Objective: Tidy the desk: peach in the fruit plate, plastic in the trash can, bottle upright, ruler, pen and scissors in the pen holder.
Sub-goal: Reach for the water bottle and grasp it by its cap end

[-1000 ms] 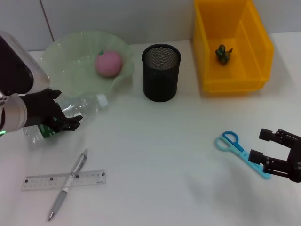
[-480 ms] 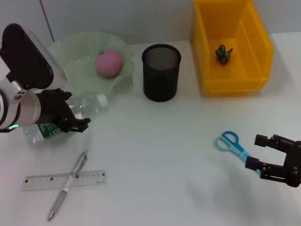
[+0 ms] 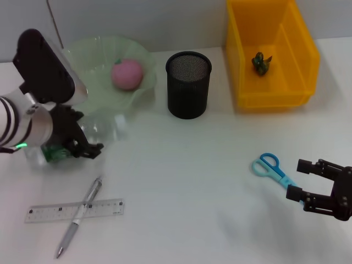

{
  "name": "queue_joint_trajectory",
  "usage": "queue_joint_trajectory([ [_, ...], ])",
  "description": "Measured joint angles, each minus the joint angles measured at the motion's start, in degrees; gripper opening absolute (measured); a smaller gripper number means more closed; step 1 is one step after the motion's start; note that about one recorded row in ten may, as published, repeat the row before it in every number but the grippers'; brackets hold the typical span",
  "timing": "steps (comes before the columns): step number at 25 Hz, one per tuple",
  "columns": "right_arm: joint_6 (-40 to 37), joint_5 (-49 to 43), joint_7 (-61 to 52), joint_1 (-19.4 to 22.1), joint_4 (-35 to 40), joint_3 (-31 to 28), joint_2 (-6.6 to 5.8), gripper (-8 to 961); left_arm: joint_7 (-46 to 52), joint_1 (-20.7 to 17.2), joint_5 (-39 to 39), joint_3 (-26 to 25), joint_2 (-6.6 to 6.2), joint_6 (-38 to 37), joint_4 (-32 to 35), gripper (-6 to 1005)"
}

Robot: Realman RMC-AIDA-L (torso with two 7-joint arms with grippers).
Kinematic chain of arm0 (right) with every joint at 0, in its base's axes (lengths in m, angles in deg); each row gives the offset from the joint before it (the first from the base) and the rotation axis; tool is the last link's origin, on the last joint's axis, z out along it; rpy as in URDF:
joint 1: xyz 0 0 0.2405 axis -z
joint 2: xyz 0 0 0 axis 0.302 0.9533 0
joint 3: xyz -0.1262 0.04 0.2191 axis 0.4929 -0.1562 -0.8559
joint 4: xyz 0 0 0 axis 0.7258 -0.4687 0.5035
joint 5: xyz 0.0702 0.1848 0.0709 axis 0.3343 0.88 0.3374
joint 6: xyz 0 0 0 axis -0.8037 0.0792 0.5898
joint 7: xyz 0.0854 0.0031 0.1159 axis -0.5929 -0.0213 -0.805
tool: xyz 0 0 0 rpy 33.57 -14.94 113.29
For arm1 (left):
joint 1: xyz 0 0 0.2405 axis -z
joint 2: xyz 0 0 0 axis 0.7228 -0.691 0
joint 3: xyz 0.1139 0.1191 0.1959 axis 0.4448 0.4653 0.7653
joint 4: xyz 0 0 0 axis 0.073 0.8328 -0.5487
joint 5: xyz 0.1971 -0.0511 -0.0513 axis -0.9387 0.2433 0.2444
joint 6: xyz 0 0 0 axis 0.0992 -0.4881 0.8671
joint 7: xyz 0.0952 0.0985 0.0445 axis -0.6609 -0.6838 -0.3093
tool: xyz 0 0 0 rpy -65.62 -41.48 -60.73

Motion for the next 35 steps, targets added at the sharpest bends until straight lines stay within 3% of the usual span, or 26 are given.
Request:
queue_joint_trajectory([
  [8, 0.0, -0.9, 0.0, -0.2, 0.0, -0.3, 0.0, 842, 0.7, 0.3, -1.2, 2.9, 0.13, -4.0, 0.8, 775],
  [35, -0.1, -1.0, 0.0, -0.8, 0.0, -0.3, 0.2, 842, 0.1, 3.7, -0.5, 6.0, 0.18, -4.2, -2.4, 763],
])
